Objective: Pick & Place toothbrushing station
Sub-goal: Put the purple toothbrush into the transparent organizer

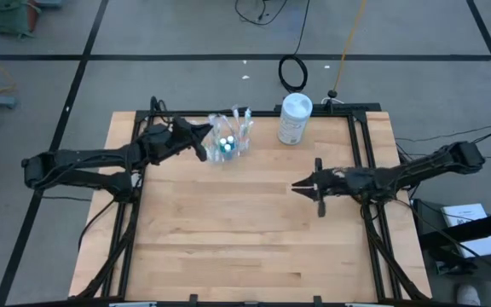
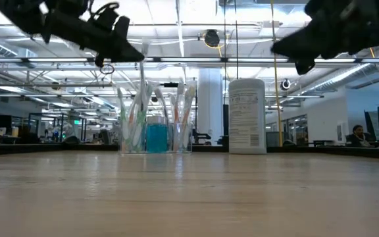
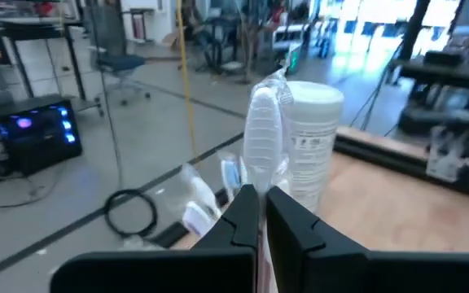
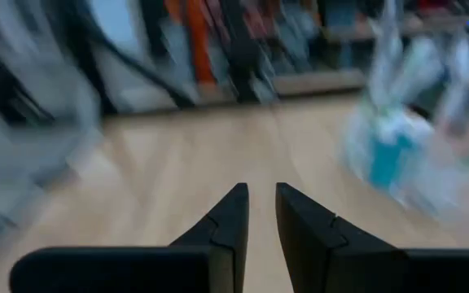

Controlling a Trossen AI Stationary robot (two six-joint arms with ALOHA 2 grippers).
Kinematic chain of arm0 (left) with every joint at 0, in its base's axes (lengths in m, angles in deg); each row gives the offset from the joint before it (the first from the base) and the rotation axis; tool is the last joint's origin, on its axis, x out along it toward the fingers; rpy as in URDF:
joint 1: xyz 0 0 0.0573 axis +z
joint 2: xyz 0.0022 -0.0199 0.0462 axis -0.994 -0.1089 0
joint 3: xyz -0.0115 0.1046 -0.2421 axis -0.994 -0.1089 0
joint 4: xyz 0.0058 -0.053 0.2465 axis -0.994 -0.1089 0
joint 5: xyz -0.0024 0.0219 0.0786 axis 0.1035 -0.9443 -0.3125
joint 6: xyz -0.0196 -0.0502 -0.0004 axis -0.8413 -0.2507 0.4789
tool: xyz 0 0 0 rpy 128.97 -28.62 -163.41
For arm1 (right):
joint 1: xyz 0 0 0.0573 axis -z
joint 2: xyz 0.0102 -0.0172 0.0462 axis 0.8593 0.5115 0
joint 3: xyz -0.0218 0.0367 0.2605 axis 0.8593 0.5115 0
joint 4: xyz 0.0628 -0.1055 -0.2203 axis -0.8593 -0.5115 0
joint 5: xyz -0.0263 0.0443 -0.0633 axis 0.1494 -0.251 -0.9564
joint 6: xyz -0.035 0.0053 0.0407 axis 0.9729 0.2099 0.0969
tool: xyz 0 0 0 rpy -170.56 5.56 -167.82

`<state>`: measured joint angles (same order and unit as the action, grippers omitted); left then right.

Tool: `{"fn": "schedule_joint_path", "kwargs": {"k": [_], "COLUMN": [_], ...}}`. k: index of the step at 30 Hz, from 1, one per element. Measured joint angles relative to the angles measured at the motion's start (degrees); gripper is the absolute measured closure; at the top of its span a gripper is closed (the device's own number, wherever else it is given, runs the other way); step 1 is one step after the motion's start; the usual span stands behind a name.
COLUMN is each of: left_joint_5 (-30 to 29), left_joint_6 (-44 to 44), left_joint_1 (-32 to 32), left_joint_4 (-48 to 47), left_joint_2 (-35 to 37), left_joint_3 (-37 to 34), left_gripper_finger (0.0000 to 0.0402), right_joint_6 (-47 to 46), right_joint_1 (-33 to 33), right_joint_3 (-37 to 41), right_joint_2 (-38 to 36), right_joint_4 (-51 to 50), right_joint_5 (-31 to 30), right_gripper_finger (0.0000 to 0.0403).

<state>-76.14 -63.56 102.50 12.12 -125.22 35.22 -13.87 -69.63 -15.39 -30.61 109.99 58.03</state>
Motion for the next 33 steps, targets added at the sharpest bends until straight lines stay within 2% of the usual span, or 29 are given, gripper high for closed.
{"fn": "schedule_joint_path", "kwargs": {"k": [4,7,10,15,21,27,33], "left_joint_5": [2.70,3.46,3.50,3.55,1.01,0.28,1.95], "left_joint_6": [-1.28,-3.99,-5.06,-4.55,-9.28,-11.05,-17.92], "left_joint_1": [2.86,3.51,3.15,2.34,2.22,2.22,2.22], "left_joint_4": [11.82,14.46,18.05,17.52,5.83,4.16,4.99], "left_joint_2": [-0.10,-0.26,-0.12,3.16,4.53,-0.31,-5.62], "left_joint_3": [-7.42,-11.25,-12.74,-12.73,-12.72,-12.74,-12.70], "left_gripper_finger": [0.0395,0.0397,0.0395,0.0397,0.0398,0.0394,0.0391], "right_joint_6": [-3.54,-3.95,-3.87,-2.62,-2.57,-1.08,3.73], "right_joint_1": [1.33,1.76,1.80,1.82,1.82,1.82,1.82], "right_joint_3": [7.12,9.77,10.43,10.46,10.46,10.46,10.46], "right_joint_2": [-4.52,-7.29,-9.50,-10.52,-10.28,-10.30,-10.30], "right_joint_4": [17.22,23.03,23.17,22.98,22.62,22.73,23.24], "right_joint_5": [7.01,9.95,9.73,9.74,9.72,9.72,9.69], "right_gripper_finger": [0.0344,0.0344,0.0344,0.0344,0.0344,0.0344,0.0344]}}
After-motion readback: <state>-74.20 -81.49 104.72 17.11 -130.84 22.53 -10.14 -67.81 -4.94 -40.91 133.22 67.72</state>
